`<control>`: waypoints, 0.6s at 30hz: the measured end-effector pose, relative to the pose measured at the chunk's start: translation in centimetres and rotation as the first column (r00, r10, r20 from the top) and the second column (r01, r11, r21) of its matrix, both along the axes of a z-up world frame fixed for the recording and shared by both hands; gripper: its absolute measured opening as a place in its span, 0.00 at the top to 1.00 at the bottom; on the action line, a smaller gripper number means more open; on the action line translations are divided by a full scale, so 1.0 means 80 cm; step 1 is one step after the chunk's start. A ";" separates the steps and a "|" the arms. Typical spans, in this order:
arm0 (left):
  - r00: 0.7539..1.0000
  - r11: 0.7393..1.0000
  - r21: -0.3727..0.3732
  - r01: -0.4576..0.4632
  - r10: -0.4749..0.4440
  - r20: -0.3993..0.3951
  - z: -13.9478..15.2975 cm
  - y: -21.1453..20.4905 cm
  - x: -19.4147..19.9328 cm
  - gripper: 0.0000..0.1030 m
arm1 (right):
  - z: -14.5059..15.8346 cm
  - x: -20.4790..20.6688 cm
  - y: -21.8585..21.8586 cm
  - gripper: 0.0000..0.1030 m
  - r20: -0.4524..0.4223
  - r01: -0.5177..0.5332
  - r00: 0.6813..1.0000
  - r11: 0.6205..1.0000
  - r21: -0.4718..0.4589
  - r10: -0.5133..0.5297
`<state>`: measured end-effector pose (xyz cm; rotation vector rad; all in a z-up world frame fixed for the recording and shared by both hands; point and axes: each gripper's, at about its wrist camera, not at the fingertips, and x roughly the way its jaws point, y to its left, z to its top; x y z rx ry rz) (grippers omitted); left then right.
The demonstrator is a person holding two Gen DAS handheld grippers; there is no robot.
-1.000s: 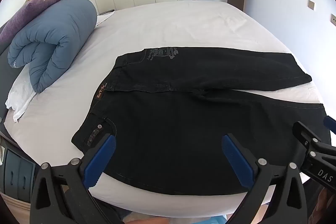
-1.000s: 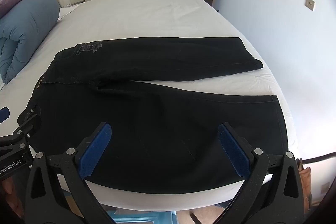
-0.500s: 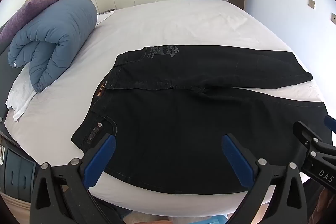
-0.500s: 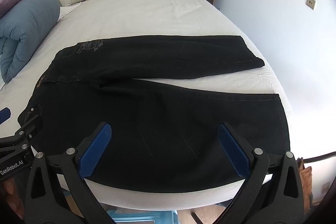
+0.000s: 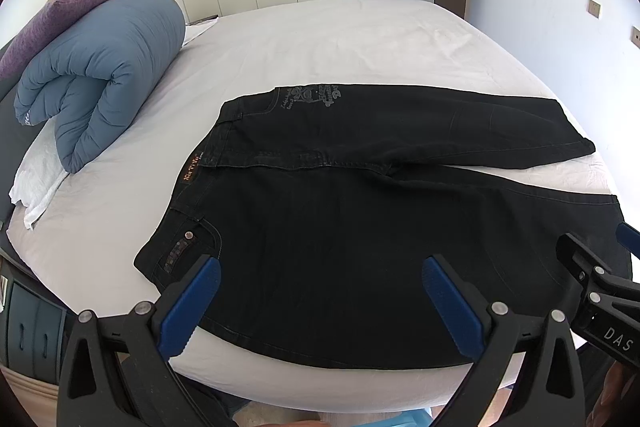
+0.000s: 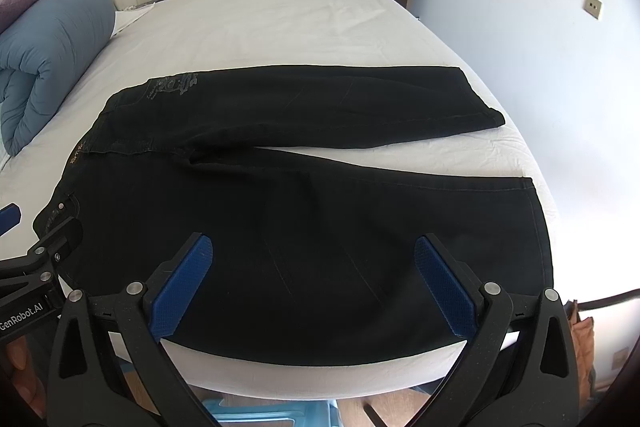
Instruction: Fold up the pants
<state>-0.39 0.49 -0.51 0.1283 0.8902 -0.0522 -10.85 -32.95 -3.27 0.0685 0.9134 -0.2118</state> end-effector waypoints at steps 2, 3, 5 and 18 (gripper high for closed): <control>1.000 1.000 0.001 0.000 0.000 0.000 0.000 0.000 0.000 0.00 | -0.001 -0.001 0.001 0.00 0.001 -0.001 1.000 1.000 0.000 0.001; 1.000 1.000 0.000 0.001 -0.001 -0.001 0.000 0.001 0.000 0.00 | -0.001 -0.001 0.002 0.00 0.001 -0.001 1.000 1.000 -0.001 0.001; 1.000 1.000 0.000 -0.001 0.001 0.000 0.000 0.000 0.000 0.00 | -0.001 0.000 0.001 0.00 0.000 -0.002 1.000 1.000 0.000 0.002; 1.000 1.000 -0.003 -0.004 0.004 -0.003 -0.003 0.000 -0.003 0.00 | -0.003 -0.001 0.002 0.00 -0.004 -0.004 1.000 1.000 0.002 0.004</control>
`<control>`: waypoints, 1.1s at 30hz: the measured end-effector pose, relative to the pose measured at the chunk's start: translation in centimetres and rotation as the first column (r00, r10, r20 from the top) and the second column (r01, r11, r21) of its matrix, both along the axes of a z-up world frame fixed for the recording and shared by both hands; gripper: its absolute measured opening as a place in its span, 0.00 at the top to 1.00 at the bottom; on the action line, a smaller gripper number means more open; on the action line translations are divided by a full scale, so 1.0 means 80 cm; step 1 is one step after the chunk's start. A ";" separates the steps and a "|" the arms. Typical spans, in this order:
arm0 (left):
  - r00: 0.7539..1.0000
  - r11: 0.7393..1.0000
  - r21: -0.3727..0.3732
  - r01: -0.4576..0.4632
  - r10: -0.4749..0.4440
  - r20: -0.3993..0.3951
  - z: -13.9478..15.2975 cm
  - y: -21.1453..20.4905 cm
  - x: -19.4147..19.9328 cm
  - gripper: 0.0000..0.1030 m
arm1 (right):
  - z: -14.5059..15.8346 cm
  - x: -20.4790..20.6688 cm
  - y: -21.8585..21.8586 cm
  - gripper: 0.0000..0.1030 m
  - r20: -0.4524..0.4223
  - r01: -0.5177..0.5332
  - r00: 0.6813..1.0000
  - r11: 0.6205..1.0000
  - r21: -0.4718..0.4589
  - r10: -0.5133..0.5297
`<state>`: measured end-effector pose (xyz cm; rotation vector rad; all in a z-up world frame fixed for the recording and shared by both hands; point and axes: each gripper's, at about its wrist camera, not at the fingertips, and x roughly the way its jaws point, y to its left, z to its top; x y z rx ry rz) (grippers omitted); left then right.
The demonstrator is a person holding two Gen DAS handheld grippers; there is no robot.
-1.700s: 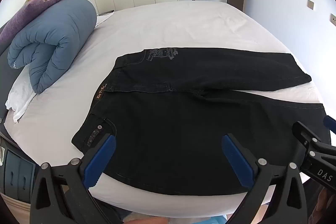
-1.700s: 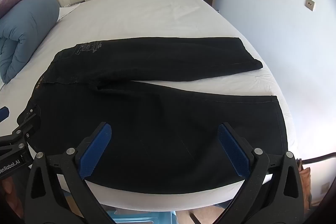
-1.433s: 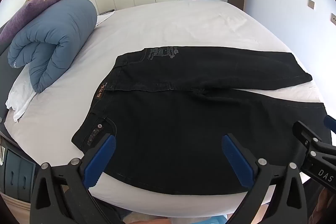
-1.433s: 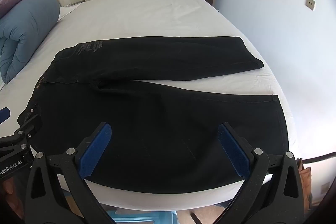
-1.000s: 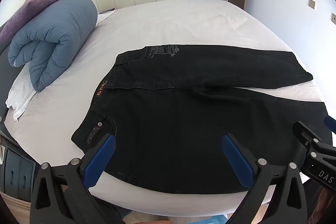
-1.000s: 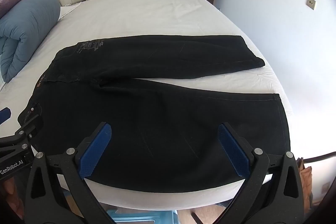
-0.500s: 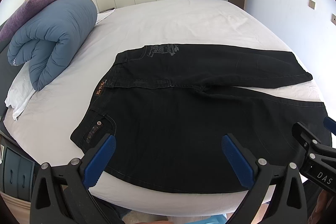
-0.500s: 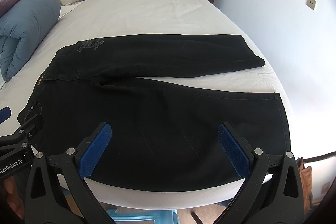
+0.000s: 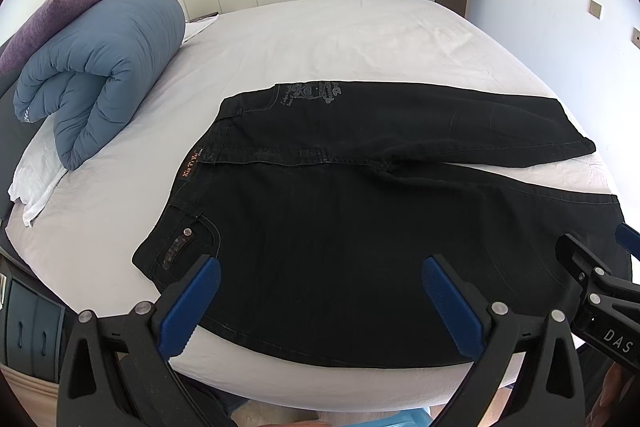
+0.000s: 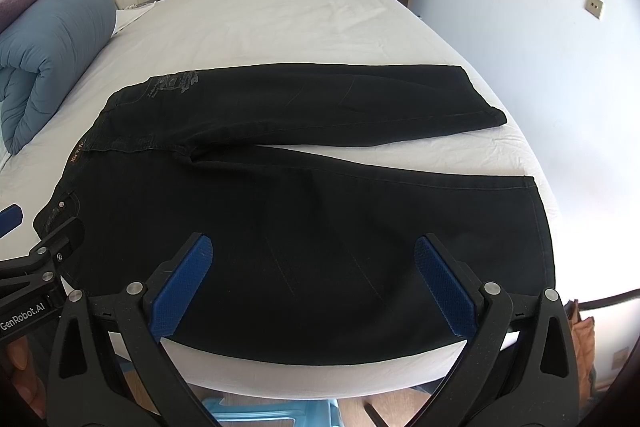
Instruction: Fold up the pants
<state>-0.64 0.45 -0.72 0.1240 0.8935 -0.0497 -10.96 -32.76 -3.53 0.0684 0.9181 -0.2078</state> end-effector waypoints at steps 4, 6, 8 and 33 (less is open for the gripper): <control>1.000 1.000 0.000 0.000 0.000 -0.001 -0.001 0.000 -0.001 0.00 | 0.000 0.000 0.001 0.00 -0.002 -0.001 1.000 1.000 0.001 0.001; 1.000 1.000 0.000 0.000 0.000 -0.001 -0.001 0.000 -0.001 0.00 | 0.000 -0.001 0.001 0.00 -0.001 -0.001 1.000 1.000 0.000 0.001; 1.000 1.000 0.000 0.000 0.000 -0.001 -0.001 0.000 -0.001 0.00 | 0.000 0.000 0.001 0.00 -0.002 0.000 1.000 1.000 0.000 0.000; 1.000 1.000 -0.014 -0.007 0.006 -0.021 -0.010 -0.001 -0.002 0.00 | -0.005 0.005 0.008 0.00 -0.018 -0.007 1.000 1.000 -0.004 0.007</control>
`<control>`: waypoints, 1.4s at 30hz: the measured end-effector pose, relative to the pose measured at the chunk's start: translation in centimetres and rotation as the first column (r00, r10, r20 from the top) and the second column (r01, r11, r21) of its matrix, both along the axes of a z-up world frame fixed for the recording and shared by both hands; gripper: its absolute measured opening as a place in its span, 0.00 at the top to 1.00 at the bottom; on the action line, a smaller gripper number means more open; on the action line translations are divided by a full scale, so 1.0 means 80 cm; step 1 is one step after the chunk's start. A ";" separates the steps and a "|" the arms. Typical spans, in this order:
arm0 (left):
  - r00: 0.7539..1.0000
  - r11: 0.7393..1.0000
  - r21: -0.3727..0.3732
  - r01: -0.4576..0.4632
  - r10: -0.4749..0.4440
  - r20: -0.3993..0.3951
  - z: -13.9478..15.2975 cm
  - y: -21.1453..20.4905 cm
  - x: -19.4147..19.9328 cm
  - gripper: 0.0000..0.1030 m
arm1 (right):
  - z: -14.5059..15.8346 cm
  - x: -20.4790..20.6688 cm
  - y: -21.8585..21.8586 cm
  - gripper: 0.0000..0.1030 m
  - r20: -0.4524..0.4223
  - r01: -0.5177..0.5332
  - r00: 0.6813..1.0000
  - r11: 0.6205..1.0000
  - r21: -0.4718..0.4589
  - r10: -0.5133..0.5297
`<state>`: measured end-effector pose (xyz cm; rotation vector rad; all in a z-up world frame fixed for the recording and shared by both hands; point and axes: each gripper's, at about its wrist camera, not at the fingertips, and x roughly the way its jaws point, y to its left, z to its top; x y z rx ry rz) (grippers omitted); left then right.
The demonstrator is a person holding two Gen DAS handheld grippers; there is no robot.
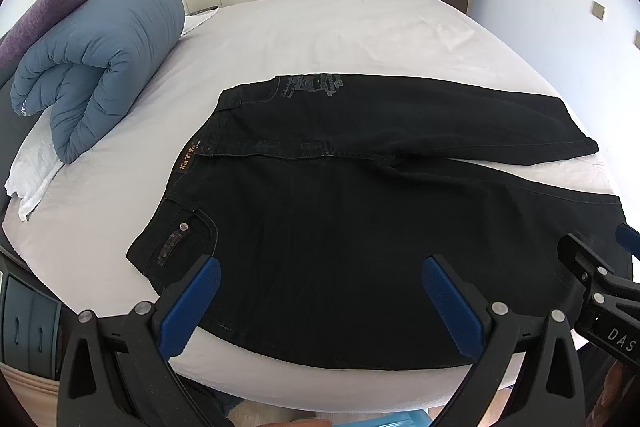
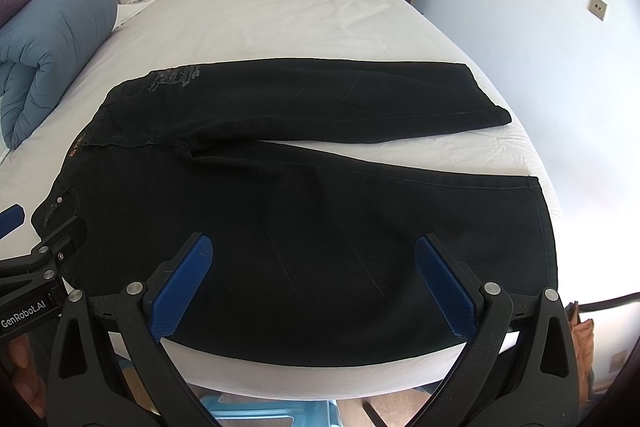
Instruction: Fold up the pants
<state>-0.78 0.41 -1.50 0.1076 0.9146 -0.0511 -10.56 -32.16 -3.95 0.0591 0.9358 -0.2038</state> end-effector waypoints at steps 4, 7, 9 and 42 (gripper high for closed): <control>1.000 1.000 -0.011 -0.002 0.002 -0.011 -0.004 0.004 0.007 0.00 | -0.003 0.010 0.000 0.00 -0.011 -0.005 1.000 1.000 -0.007 0.005; 1.000 1.000 -0.021 -0.003 0.002 -0.020 -0.006 0.007 0.015 0.00 | -0.007 0.022 0.002 0.00 -0.022 -0.014 1.000 1.000 -0.011 0.014; 0.999 0.999 -0.042 -0.008 0.007 -0.033 -0.008 0.012 0.024 0.00 | -0.008 0.032 0.004 0.00 -0.028 -0.027 0.999 1.000 -0.016 0.026; 0.707 0.812 -0.049 0.582 -0.535 -0.462 -0.116 0.074 0.525 0.21 | -0.059 0.421 0.002 0.31 0.027 -0.724 0.667 0.639 0.260 0.745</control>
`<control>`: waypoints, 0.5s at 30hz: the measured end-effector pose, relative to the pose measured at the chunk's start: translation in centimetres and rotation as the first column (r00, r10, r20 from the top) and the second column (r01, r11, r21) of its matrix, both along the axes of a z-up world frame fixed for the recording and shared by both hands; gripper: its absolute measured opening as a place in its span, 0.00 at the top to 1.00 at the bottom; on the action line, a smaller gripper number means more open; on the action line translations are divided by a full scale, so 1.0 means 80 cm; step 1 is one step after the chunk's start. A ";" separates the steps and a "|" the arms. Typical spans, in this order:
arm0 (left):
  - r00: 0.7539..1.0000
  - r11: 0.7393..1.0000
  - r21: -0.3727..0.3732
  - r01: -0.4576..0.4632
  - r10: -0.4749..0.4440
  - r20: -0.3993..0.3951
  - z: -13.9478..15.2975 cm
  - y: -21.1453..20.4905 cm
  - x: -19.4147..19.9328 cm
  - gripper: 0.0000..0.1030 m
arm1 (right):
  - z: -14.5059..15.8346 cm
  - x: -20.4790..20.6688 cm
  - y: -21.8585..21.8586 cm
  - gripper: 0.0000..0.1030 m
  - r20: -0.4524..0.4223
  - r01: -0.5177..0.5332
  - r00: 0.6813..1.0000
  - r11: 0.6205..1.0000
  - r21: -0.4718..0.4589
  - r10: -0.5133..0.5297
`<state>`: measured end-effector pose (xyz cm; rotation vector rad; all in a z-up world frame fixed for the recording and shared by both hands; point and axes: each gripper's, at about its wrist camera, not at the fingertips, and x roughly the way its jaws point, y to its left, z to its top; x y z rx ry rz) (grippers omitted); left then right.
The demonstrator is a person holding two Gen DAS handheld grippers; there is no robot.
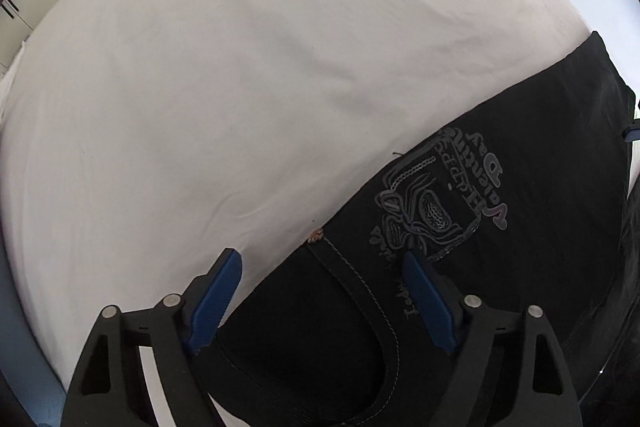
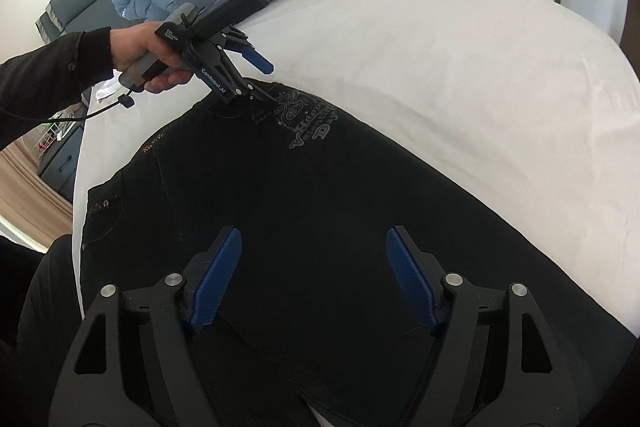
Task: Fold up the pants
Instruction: 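Grasp the jeans waistband with the left gripper while the right gripper grasps the waistband beside it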
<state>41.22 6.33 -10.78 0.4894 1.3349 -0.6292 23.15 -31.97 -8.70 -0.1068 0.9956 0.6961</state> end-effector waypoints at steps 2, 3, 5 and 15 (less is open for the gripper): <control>0.998 1.000 -0.026 -0.017 0.016 -0.059 -0.010 0.008 0.008 0.23 | -0.011 0.006 0.003 0.36 -0.017 -0.015 1.000 1.000 0.007 0.015; 0.997 0.999 -0.044 -0.029 0.026 -0.078 -0.012 0.012 0.011 0.23 | -0.014 0.007 0.002 0.36 -0.024 -0.026 0.999 1.000 0.014 0.026; 0.994 0.997 -0.062 -0.041 0.034 -0.105 -0.013 0.019 0.015 0.25 | -0.016 0.015 0.006 0.38 -0.032 -0.046 0.998 0.999 0.024 0.047; 0.999 0.998 -0.064 -0.013 0.010 -0.052 0.010 0.053 0.012 0.85 | -0.009 0.071 0.049 0.38 -0.030 -0.088 0.996 0.996 0.019 0.089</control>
